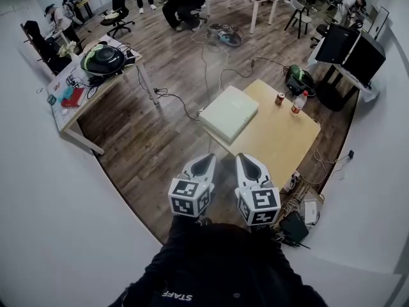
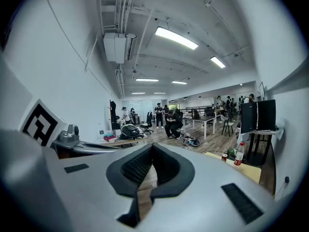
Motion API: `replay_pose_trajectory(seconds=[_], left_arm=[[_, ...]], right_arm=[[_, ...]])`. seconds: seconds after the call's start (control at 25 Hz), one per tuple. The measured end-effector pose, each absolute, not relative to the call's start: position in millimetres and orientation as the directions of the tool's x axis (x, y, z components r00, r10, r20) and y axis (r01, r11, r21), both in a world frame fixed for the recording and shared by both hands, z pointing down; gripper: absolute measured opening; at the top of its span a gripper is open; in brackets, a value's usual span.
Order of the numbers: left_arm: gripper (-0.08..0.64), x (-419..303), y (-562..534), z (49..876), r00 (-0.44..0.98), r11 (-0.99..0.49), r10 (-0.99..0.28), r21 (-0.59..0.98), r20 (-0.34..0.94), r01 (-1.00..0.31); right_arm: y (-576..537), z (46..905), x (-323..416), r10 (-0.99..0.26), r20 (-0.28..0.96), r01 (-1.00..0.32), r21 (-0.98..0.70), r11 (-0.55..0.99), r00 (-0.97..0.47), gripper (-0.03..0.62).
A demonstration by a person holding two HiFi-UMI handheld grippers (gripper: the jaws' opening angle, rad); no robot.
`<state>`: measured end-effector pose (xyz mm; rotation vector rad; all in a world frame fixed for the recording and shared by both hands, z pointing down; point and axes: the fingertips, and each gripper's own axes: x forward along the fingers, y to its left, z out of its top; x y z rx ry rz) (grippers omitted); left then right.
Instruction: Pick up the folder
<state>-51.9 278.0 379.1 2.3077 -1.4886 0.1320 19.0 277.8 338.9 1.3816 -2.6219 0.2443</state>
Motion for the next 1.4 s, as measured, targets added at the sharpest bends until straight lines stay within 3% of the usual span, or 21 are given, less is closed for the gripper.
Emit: replay_pose_trajectory(seconds=[0.64, 1.4], left_arm=[[0.034, -108.3, 289.0, 423.0, 0.406, -0.304, -0.848, 0.315, 0.341, -0.899], [0.034, -109.0, 259.7, 477.8, 0.459, -0.297, -0.780, 0.393, 0.426, -0.870]], right_arm=[[291.4, 382.5, -34.3, -0.760, 0.303, -0.810, -0.083, 0.581, -0.576, 0.023], [257.2, 430.7, -24.1, -0.767, 0.404, -0.860, -0.120, 0.496, -0.499, 0.023]])
